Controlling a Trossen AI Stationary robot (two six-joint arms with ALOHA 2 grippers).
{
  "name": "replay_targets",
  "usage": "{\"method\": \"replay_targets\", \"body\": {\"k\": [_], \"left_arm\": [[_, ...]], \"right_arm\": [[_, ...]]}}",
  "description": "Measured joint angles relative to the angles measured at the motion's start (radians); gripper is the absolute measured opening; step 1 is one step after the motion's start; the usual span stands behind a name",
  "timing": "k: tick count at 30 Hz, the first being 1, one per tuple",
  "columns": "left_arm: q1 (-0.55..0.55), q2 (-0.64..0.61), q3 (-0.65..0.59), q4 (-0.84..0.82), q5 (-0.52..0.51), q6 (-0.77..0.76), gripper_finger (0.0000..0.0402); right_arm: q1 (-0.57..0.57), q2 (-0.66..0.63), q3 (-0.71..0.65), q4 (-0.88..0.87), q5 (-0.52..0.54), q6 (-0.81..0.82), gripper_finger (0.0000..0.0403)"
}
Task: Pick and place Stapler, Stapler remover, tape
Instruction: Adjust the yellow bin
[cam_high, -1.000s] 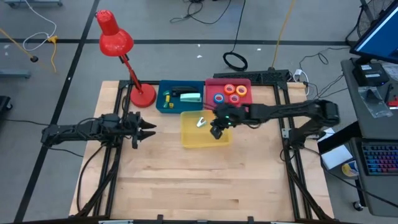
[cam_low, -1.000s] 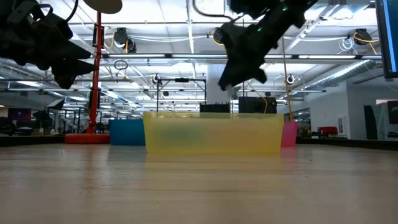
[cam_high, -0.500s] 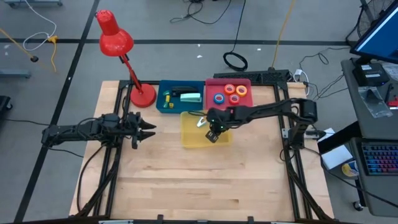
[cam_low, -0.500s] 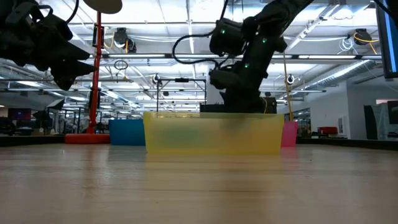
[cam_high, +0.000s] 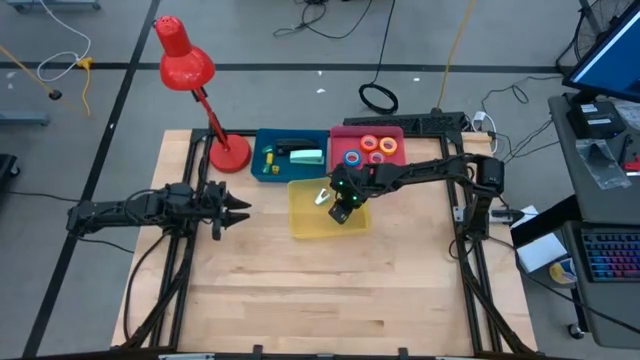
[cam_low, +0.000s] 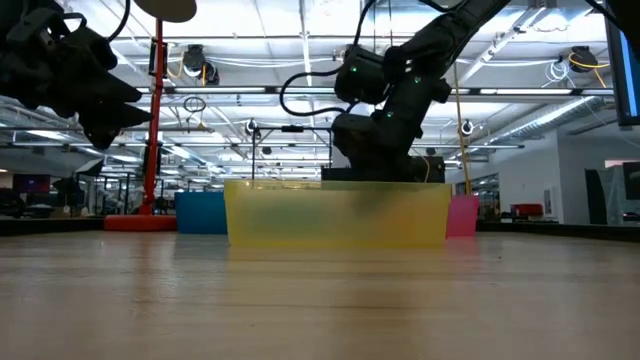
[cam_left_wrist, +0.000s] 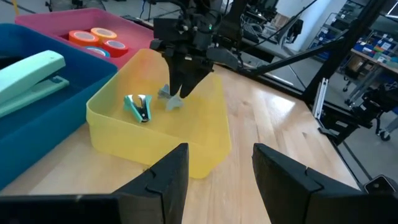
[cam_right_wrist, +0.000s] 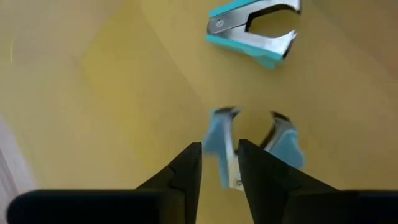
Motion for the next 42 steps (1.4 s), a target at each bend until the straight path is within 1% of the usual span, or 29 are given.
{"method": "replay_targets", "body": {"k": [5,9,12,15,20,23,24,28,33,38,42], "left_arm": [[0.0,0.0,0.0,-0.004,0.0,0.003,0.0177],[0.0,0.0,0.0,-0.004,0.001,0.003,0.0177],[0.0,0.0,0.0,-0.002,0.001,0.002,0.0177],[0.0,0.003,0.0,0.0,0.001,-0.002,0.0177],[0.0,0.038,0.0,0.02,0.021,-0.035,0.0177],[-0.001,0.082,0.0,0.073,0.039,-0.036,0.0177],[-0.001,0.1,0.0,0.095,0.04,-0.036,0.0177],[-0.001,0.185,0.0,0.182,0.043,-0.035,0.0177],[-0.018,0.316,0.0,0.317,0.088,-0.04,0.0177],[-0.054,0.447,0.0,0.461,0.088,-0.057,0.0177],[-0.068,0.532,0.0,0.611,0.035,-0.106,0.0177]], "right_arm": [[0.0,-0.005,-0.001,-0.001,0.004,0.023,0.012],[0.002,-0.059,-0.003,-0.013,0.044,0.036,0.0116],[0.012,-0.118,-0.003,-0.039,0.104,0.018,0.0104],[0.031,-0.179,-0.003,-0.057,0.189,-0.005,0.0088],[0.076,-0.276,-0.003,-0.175,0.333,0.0,0.0048],[0.11,-0.322,-0.009,-0.238,0.344,-0.002,0.0012],[0.126,-0.339,-0.015,-0.251,0.344,-0.009,0.0006],[0.202,-0.367,-0.038,-0.278,0.34,-0.01,0.0006],[0.295,-0.372,-0.047,-0.316,0.347,0.014,0.0001],[0.368,-0.388,-0.052,-0.336,0.411,0.059,0.0001],[0.401,-0.431,-0.052,-0.408,0.476,0.079,0.0001]]}}
